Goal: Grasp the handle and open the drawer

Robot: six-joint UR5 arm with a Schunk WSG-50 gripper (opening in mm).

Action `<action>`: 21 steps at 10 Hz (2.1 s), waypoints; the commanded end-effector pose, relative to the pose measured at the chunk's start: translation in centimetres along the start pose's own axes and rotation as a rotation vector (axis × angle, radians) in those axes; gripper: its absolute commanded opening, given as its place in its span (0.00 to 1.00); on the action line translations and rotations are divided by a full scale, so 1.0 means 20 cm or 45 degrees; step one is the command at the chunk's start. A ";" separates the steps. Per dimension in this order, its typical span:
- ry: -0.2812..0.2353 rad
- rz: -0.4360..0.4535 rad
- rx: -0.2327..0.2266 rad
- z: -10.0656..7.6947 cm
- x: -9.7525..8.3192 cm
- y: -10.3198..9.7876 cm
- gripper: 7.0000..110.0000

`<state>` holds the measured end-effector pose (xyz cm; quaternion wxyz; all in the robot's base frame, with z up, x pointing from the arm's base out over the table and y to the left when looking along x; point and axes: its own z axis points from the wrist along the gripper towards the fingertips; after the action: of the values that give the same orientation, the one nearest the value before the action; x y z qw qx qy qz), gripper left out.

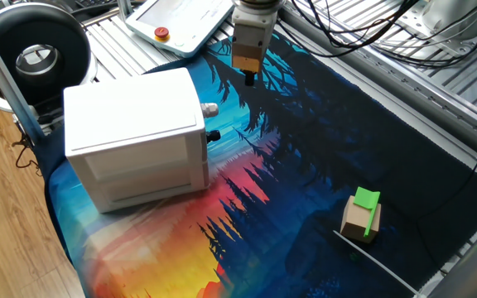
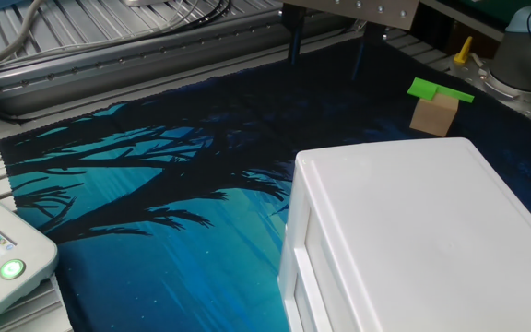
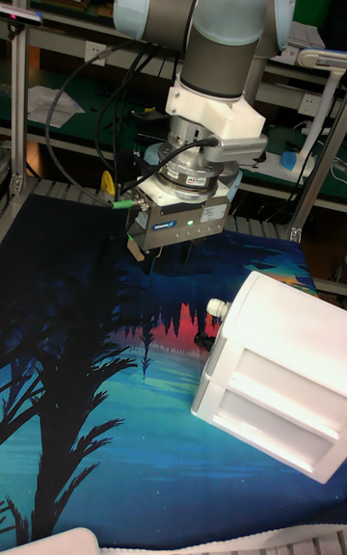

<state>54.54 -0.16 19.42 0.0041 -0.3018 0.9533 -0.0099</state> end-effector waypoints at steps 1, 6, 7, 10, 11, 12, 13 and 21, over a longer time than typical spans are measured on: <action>-0.012 0.000 -0.008 -0.01 -0.01 0.01 0.57; -0.009 -0.009 -0.004 -0.01 -0.01 0.00 0.57; -0.004 -0.019 -0.004 -0.01 0.00 0.00 0.57; 0.001 -0.052 -0.003 -0.01 0.00 0.00 0.57; 0.000 -0.056 -0.002 -0.02 0.00 -0.01 0.57; -0.001 -0.056 -0.004 -0.02 0.00 -0.01 0.57; 0.000 -0.056 -0.002 -0.02 0.00 -0.01 0.57; -0.030 -0.273 0.018 -0.01 -0.05 -0.04 0.57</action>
<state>55.29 -0.53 19.63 0.0081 -0.3731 0.9276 -0.0157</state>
